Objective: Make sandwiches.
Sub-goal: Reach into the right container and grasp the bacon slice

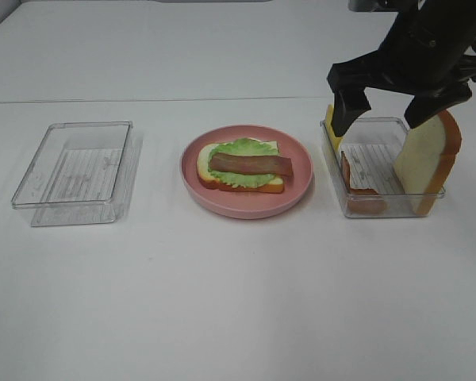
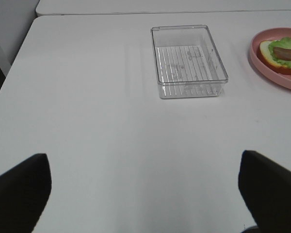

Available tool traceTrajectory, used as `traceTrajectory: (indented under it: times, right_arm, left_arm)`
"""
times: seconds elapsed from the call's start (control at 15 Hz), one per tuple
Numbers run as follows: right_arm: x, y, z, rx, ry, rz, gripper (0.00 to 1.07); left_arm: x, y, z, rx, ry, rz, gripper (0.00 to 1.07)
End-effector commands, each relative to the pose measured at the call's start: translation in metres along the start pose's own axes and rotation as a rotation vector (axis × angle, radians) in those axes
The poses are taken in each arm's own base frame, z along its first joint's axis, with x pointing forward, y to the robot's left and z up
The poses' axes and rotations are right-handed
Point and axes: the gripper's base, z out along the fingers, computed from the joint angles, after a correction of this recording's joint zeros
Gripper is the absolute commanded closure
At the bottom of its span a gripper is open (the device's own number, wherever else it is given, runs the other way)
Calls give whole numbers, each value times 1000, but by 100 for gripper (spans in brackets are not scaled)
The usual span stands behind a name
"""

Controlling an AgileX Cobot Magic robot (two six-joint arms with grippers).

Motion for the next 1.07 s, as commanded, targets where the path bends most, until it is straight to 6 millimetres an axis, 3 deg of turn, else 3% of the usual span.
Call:
traceTrajectory:
  times: [0.07,0.33,0.47,1.07]
  right_arm:
    - [-15,1,15,15,51,18,15]
    - [-20,0,42,21,97,11,15]
    - [-24,0,65,24,110,10,15]
    - [-26,-3,114,34,163,-10,18]
  left_arm:
    - [0,0,0,-2,-6,-4,9]
    - [0,0,0,-2,-6,-4,9]
    - [0,0,0,-2,-6,-4,9]
    - [0,0,0,-2,-6,-4,9]
